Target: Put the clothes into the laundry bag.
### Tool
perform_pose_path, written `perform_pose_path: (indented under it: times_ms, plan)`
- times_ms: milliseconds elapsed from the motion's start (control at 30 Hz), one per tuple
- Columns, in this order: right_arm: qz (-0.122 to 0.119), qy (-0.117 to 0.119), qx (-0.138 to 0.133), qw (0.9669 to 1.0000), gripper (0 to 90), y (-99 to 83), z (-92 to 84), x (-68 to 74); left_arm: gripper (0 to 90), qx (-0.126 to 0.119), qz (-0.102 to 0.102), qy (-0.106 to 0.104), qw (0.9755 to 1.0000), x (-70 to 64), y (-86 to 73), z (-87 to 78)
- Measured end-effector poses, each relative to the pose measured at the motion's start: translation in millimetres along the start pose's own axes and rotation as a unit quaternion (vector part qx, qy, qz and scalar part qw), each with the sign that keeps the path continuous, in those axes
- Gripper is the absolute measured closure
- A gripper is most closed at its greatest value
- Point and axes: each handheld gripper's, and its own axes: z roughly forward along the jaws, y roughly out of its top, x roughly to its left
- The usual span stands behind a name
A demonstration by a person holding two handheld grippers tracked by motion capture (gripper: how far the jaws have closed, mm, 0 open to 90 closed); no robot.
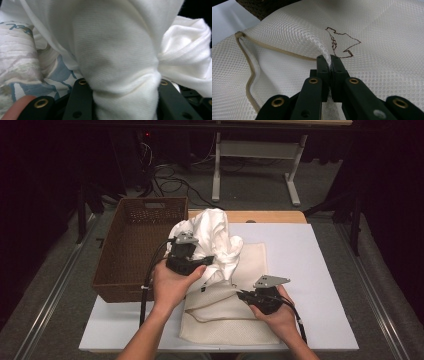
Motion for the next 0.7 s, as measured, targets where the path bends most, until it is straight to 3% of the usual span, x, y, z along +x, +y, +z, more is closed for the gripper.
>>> perform_pose_path:
  times_ms: [100, 200, 400, 500, 700]
  plan:
    - [0.001, 0.0, 0.0, 1.0, 88.3, -0.1, 0.1, -0.3, 65.7, 0.0, -0.004, -0.012, 0.9999, -5.7, -8.0, -5.1]
    - [0.003, -0.001, 0.001, 1.0, 88.3, -0.4, 0.3, -0.4, 65.7, 0.009, 0.007, -0.011, 0.9999, -13.1, -17.9, -6.6]
    - [0.006, -0.002, -0.001, 1.0, 88.3, -0.5, 0.2, -0.8, 65.5, 0.012, -0.003, -0.032, 0.9994, -23.4, -40.0, -9.8]
    - [0.006, -0.002, -0.001, 1.0, 88.3, -0.6, 1.2, -0.6, 65.3, 0.019, 0.0, -0.032, 0.9993, -29.7, -51.9, -8.2]
    - [0.006, -0.002, -0.001, 1.0, 88.3, -0.8, 1.8, -0.3, 65.3, 0.012, -0.019, -0.038, 0.999, -29.9, -71.6, -14.8]
